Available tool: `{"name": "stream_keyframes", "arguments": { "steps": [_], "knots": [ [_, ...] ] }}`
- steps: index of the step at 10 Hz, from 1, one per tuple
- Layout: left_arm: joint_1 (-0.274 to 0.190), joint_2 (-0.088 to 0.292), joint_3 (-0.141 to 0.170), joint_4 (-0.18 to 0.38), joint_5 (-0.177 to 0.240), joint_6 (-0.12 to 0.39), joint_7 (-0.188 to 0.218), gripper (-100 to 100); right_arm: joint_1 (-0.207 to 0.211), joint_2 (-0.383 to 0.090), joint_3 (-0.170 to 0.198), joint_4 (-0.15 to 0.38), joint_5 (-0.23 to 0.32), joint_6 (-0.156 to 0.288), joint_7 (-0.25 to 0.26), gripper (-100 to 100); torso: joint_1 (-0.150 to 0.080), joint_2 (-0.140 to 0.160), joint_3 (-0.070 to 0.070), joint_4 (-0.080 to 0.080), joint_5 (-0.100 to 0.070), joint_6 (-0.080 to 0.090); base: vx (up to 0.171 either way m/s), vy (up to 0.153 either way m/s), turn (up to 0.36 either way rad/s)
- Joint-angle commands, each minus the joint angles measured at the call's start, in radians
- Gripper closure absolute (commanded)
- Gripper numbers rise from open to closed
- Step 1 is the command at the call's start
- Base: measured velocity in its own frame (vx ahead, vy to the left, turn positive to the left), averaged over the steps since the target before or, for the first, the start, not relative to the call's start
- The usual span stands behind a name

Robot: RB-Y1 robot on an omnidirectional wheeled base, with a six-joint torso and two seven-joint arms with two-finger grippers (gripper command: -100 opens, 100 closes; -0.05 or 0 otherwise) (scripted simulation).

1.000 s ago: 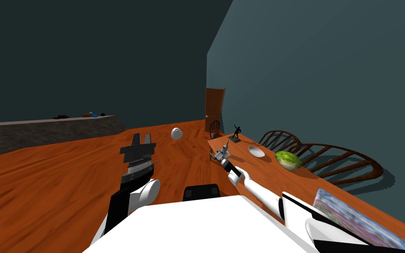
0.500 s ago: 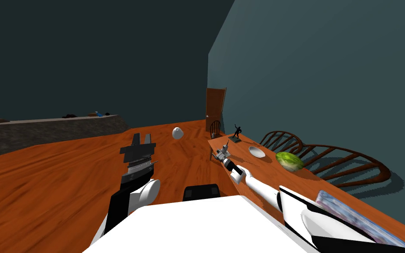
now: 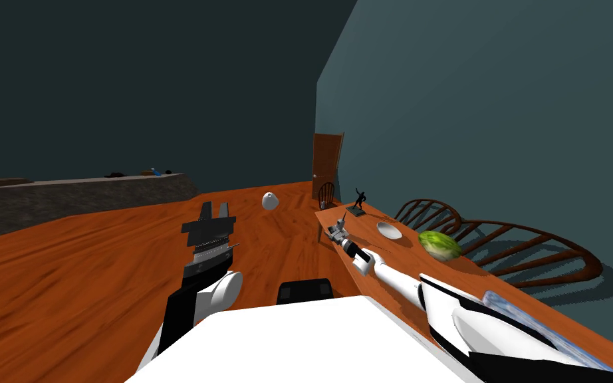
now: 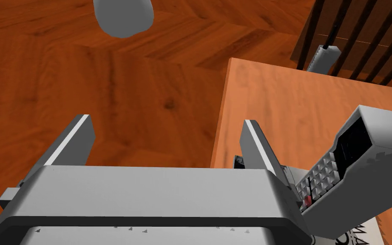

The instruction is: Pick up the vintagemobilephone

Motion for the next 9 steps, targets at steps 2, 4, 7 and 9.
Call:
{"name": "stream_keyframes", "arguments": {
  "steps": [2,4,7,9],
  "knots": [
    [0.0,0.0,0.0,0.0,0.0,0.0,0.0,0,-0.047,-0.038,0.051,0.083,-0.031,0.0,-0.086,-100,0.0,0.0,0.0,0.0,0.0,0.0,-0.016,-0.029,0.055],
    [0.0,0.0,0.0,0.0,0.0,0.0,0.0,0,-0.068,-0.054,0.074,0.12,-0.044,-0.001,-0.149,-100,-0.002,0.001,0.001,0.0,0.0,0.0,-0.032,-0.044,0.052],
    [0.0,0.0,0.0,0.0,0.0,0.0,0.0,0,-0.105,-0.082,0.111,0.183,-0.066,-0.002,-0.223,-100,-0.001,0.0,0.0,0.0,0.0,0.0,-0.014,-0.03,0.035],
    [0.0,0.0,0.0,0.0,0.0,0.0,0.0,0,-0.121,-0.095,0.126,0.21,-0.074,-0.003,-0.253,-100,0.0,-0.001,0.0,0.0,0.0,0.0,-0.005,-0.021,0.028]
  ]
}}
